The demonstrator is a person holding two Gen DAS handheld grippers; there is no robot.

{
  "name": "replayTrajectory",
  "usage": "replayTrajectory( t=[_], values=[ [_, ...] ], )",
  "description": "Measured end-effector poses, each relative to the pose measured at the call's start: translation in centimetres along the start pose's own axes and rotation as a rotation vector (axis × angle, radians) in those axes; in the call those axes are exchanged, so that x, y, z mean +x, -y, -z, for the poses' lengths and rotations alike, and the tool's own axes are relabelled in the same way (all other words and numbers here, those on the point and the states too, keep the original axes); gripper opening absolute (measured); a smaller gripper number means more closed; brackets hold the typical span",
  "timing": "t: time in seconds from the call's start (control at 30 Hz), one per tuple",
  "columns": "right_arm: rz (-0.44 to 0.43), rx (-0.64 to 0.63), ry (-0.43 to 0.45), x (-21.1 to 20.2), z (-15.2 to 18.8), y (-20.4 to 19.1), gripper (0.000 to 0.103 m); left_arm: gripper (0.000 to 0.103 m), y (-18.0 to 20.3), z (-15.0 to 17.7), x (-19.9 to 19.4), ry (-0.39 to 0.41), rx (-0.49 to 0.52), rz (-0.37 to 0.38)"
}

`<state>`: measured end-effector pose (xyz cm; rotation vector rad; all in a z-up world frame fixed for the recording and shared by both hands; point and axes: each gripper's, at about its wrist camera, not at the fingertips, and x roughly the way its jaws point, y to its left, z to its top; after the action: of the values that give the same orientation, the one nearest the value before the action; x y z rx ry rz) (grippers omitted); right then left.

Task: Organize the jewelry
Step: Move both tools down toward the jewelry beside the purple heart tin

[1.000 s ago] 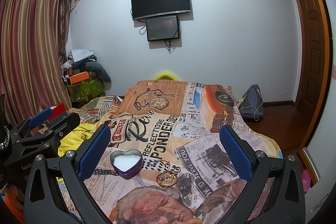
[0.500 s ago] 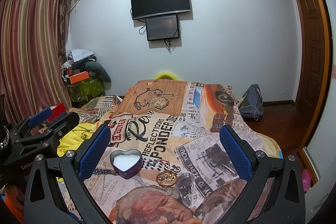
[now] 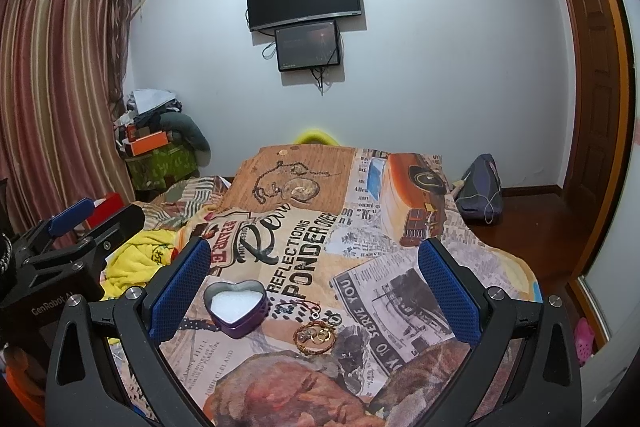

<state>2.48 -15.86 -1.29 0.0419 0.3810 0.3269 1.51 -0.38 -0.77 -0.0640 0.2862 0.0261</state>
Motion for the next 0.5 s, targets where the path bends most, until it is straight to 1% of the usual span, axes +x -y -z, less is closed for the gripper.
replayTrajectory(
  t=[0.23,0.4,0.5],
  values=[
    [0.012,0.022,-0.045,1.6,0.5,1.2,0.103,0.103,0.2,0.9,2.5,-0.05,0.01,-0.015],
    [0.03,0.033,-0.094,3.3,1.2,2.4,0.103,0.103,0.8,2.2,5.4,-0.127,0.02,-0.001],
    [0.051,0.025,-0.13,4.5,2.0,3.2,0.103,0.103,1.4,3.5,6.8,-0.166,0.035,-0.01]
  ],
)
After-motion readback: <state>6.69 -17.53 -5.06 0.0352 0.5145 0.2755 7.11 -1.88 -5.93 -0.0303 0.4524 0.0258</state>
